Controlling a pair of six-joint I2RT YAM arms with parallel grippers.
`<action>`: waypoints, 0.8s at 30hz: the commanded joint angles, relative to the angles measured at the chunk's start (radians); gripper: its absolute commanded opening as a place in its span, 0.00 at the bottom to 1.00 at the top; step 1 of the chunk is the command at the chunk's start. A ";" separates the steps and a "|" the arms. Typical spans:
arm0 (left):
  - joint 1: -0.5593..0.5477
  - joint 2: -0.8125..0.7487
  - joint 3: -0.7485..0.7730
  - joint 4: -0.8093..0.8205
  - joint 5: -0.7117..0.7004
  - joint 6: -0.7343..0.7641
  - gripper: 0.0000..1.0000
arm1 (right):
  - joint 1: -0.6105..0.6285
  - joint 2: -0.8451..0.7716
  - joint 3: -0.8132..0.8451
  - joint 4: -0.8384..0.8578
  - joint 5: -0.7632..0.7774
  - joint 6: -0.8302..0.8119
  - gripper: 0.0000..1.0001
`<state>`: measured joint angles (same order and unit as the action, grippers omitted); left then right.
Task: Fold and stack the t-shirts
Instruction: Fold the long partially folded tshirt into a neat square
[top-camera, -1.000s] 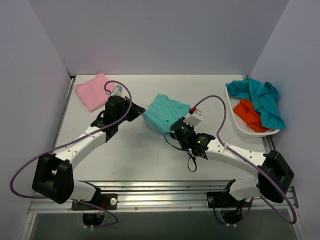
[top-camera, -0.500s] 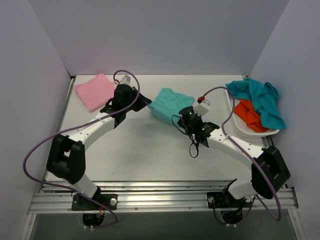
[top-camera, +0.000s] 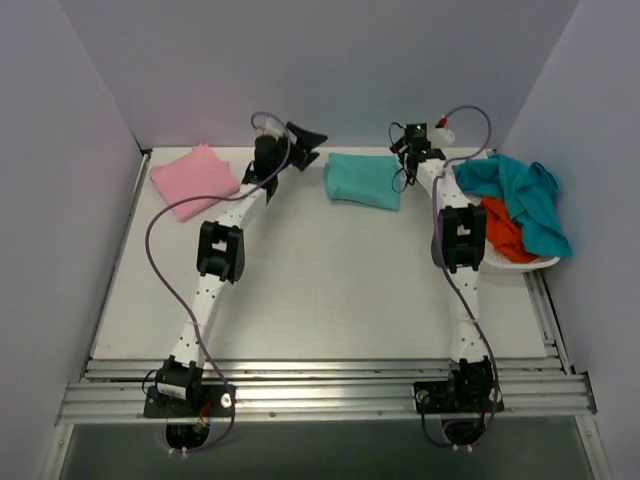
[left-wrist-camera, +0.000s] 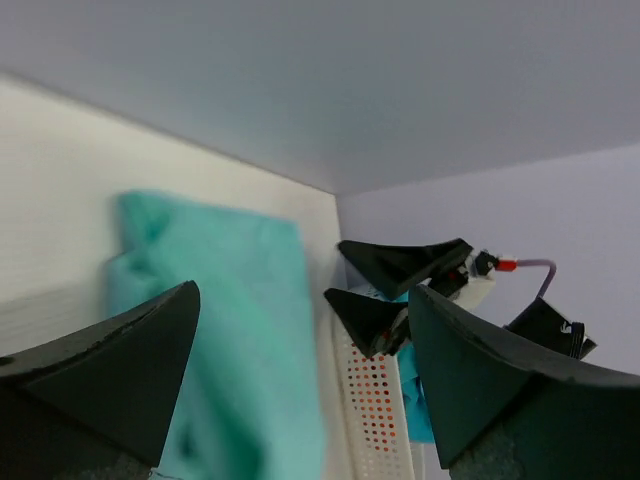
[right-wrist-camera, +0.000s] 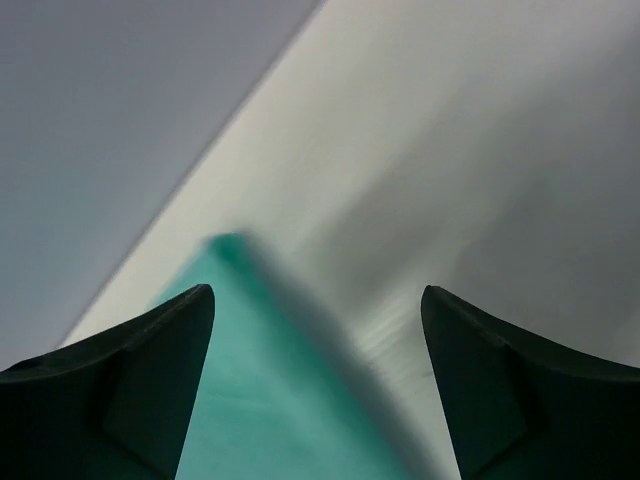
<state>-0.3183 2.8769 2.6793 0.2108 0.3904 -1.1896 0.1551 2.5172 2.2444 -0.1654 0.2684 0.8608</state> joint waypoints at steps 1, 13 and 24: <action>0.096 -0.055 -0.027 0.433 0.099 -0.335 0.94 | -0.037 -0.056 0.215 -0.269 0.093 -0.046 0.81; 0.143 -0.599 -0.915 0.680 0.142 -0.114 0.94 | 0.057 -0.678 -0.663 0.170 0.137 -0.088 1.00; -0.039 -0.650 -1.245 0.564 -0.175 -0.104 0.94 | 0.149 -1.064 -1.040 0.228 0.164 -0.045 1.00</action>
<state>-0.2878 2.2093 1.4635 0.8845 0.3805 -1.3132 0.2958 1.5978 1.2491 0.0547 0.3889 0.8032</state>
